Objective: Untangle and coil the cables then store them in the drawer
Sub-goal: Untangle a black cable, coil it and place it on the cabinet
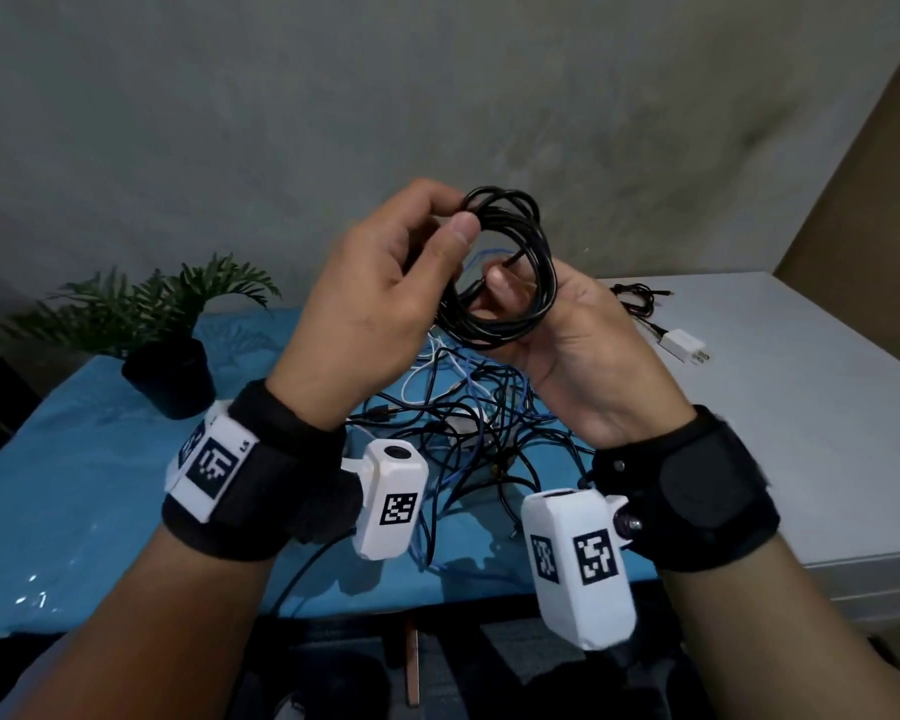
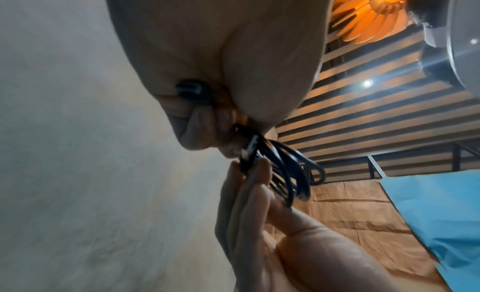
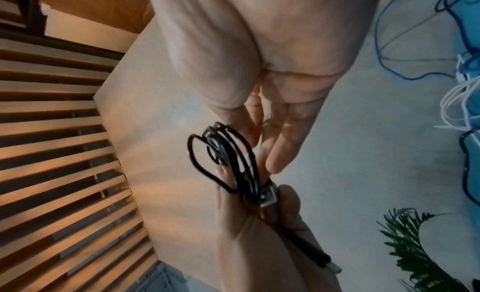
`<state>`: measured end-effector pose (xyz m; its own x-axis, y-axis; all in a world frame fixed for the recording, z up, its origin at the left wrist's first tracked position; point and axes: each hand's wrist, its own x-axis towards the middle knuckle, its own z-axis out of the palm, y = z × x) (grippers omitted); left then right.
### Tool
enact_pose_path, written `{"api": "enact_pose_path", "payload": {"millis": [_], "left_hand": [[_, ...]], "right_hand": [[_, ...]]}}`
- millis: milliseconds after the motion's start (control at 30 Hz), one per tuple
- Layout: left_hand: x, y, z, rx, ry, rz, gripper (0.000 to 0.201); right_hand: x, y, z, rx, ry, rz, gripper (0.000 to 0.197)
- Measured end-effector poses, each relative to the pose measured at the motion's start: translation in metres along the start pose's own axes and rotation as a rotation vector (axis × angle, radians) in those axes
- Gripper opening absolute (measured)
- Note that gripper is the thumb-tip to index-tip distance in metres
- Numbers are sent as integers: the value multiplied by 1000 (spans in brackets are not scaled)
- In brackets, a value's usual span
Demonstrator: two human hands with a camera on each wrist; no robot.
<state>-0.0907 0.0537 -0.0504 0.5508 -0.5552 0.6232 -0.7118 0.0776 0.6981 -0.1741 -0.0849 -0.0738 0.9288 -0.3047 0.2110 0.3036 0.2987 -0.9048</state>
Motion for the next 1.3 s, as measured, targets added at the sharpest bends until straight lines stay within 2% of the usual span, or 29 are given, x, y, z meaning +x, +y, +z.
{"api": "enact_pose_path", "payload": {"millis": [67, 167, 267, 367, 467, 567, 633, 733, 867, 967, 1100, 1233, 1300], "left_hand": [[0, -1, -3, 50, -24, 16, 23], [2, -3, -10, 84, -129, 1, 27], [3, 0, -17, 84, -165, -24, 26], [2, 1, -22, 5, -271, -76, 16], [3, -2, -25, -99, -335, -136, 15], [4, -8, -23, -90, -258, -119, 15], [4, -13, -17, 2, -168, -80, 16], [1, -15, -8, 225, -31, -30, 16], [0, -17, -4, 430, 114, 35, 20], [-1, -17, 4, 507, 167, 96, 21], [-5, -16, 15, 601, 212, 151, 21], [-5, -15, 15, 616, 233, 204, 22], [-4, -16, 13, 620, 252, 210, 23]], "right_hand": [[1, 0, 0, 85, 21, 21, 7], [0, -2, -1, 171, 67, 6, 10], [-2, -2, 1, 213, 42, 44, 9], [-1, 3, 4, 216, 86, 31, 8], [-1, 4, 6, 224, 80, 15, 9], [-4, 2, 8, 296, -27, 104, 13], [-5, 2, 9, 314, -90, 151, 11], [-5, 0, 5, 317, -116, 172, 16], [-7, -5, -3, 333, -146, 212, 35], [-8, -4, 1, 197, -143, 238, 44], [-11, -4, 10, 72, -83, 225, 28], [-10, -4, 7, 12, -97, 236, 11], [-8, -2, 4, -89, -100, 224, 7]]}}
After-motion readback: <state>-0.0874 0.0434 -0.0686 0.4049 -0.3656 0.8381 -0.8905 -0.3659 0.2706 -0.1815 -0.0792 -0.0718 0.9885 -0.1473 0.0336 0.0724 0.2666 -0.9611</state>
